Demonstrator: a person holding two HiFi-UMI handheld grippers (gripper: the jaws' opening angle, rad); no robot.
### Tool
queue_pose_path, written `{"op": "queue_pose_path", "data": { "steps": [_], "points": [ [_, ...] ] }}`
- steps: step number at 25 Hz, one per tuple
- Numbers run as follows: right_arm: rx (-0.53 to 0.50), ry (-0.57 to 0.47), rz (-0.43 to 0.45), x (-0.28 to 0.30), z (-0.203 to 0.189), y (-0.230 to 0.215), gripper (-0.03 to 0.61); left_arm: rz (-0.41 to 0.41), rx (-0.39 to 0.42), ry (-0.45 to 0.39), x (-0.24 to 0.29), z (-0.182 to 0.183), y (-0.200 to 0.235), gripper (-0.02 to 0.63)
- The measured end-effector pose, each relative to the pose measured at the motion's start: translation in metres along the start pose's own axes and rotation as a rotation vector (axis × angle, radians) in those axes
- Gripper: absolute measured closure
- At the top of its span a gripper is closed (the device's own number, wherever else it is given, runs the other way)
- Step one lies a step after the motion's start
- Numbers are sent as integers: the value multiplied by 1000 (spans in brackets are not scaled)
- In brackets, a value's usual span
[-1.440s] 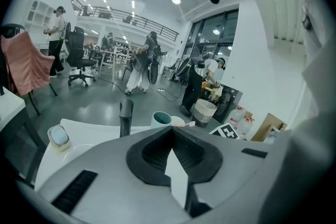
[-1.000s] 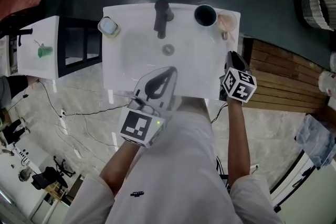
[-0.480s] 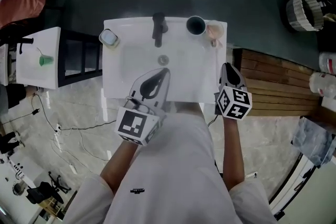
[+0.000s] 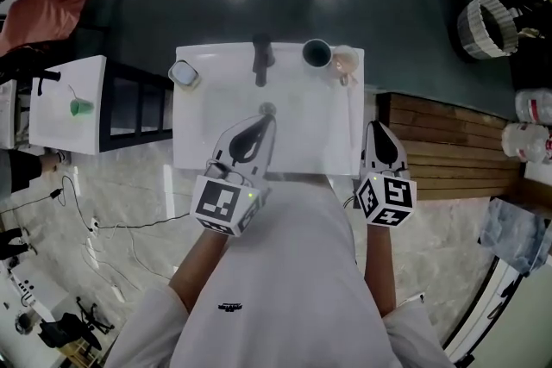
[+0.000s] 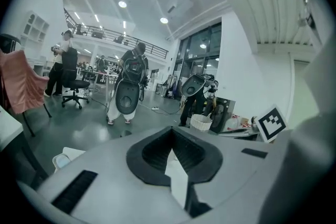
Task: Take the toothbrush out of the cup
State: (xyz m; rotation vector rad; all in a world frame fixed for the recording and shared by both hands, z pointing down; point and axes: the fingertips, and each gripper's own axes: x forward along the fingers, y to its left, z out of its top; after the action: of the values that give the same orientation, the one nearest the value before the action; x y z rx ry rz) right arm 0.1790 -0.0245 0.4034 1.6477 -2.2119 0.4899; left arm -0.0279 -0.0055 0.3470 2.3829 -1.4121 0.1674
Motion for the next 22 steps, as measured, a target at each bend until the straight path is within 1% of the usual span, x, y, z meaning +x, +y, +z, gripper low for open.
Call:
{"op": "queue_pose_path", "data": {
  "steps": [6, 16, 19, 22],
  "points": [
    [-18, -84, 15, -22, 18, 11, 569, -14, 17, -20, 1, 8, -6, 612],
    [-53, -129, 19, -19, 25, 7, 574, -26, 14, -5, 5, 4, -13, 612],
    [-62, -128, 31, -14, 28, 5, 572, -24, 14, 0, 7, 5, -17, 612],
    [-64, -89, 44, -1, 23, 4, 571, -12, 10, 0, 8, 6, -15, 612]
  ]
}}
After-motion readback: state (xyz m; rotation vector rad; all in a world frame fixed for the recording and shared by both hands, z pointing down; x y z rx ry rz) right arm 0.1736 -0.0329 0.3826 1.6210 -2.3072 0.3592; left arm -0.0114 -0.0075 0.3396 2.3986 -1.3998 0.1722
